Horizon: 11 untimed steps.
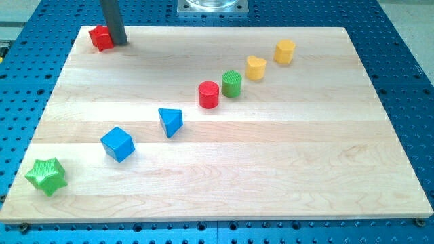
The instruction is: Point your arm to the top left of the cube
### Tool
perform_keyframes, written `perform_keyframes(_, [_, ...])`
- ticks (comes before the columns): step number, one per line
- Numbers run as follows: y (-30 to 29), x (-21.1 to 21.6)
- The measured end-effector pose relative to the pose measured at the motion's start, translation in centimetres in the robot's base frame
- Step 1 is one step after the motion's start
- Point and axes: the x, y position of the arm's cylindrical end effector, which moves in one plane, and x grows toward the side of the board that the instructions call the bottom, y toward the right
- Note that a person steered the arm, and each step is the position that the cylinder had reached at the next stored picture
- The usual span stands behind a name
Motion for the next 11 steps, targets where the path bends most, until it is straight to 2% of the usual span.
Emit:
perform_keyframes(1, [3.7,0.6])
perform_keyframes(6, [6.0,0.7])
perform_keyframes(7, [10.0,0.8])
perform_keyframes(8, [11.2,6.2])
perform_keyframes(9, [7.6,15.6])
perform_keyframes(10, [2.2,17.8])
perform_keyframes(11, [-3.1,25.8])
